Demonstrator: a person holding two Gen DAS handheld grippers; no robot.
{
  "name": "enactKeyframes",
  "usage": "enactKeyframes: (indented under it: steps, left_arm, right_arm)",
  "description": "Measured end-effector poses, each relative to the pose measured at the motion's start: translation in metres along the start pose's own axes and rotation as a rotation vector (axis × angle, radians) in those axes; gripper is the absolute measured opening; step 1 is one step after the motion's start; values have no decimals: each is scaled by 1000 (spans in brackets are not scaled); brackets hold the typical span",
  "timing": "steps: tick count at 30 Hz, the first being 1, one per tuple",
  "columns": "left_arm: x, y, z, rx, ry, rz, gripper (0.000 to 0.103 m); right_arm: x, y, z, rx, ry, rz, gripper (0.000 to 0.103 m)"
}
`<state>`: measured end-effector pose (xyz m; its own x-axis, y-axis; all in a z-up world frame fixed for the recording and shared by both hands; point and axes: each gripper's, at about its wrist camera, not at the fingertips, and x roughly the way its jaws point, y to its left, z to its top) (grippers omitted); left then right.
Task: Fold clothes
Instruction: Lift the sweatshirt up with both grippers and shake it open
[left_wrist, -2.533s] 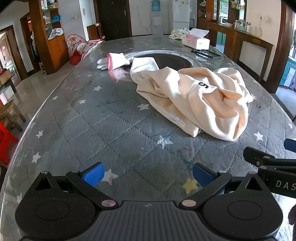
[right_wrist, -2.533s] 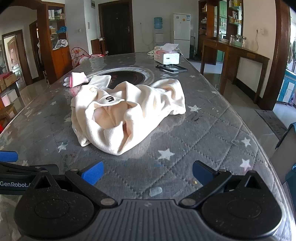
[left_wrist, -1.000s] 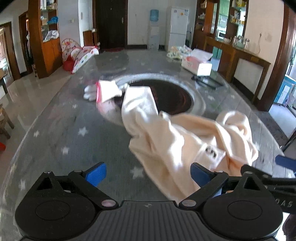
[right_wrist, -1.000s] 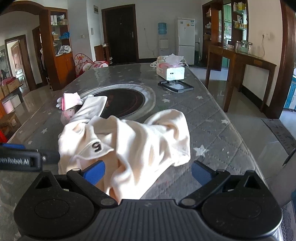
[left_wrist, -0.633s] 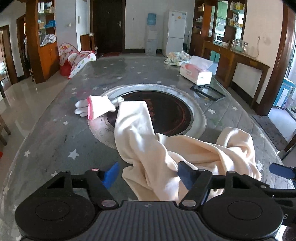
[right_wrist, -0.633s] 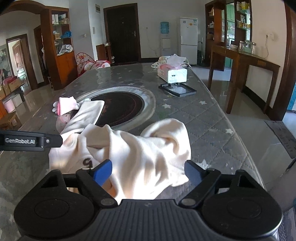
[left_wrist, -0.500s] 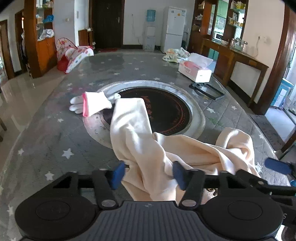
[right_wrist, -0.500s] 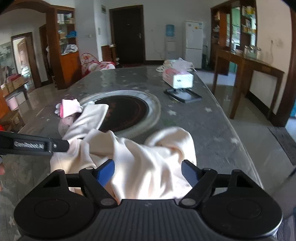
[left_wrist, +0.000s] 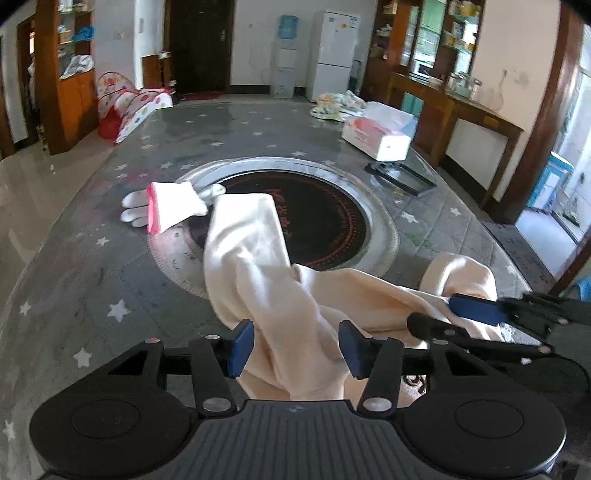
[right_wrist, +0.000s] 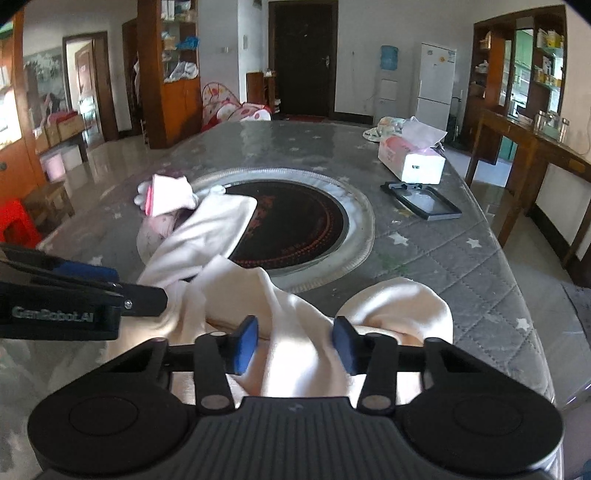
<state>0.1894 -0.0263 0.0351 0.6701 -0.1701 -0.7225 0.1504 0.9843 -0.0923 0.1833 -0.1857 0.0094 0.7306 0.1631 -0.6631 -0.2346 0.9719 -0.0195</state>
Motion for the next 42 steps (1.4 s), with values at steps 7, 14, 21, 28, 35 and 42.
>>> enactKeyframes:
  steps: [7, 14, 21, 28, 35, 42]
  left_arm:
    - [-2, 5, -6, 14, -10, -21, 7]
    - [-36, 20, -13, -16, -71, -36, 3]
    - [-82, 39, -7, -62, -165, 0, 1]
    - [-102, 43, 2, -25, -182, -43, 2]
    - [-75, 23, -8, -28, -90, -77, 16]
    - [-40, 5, -4, -25, -27, -49, 51]
  right_arm:
    - [-11, -14, -3, 14, -23, -40, 3]
    - [-50, -15, -5, -11, -120, -101, 3]
    - [-92, -18, 12, -35, -216, -157, 2]
    - [-128, -22, 37, -21, -308, -191, 2]
    - [-167, -23, 25, -47, -366, -206, 2]
    - [-189, -34, -11, -37, -342, -202, 2]
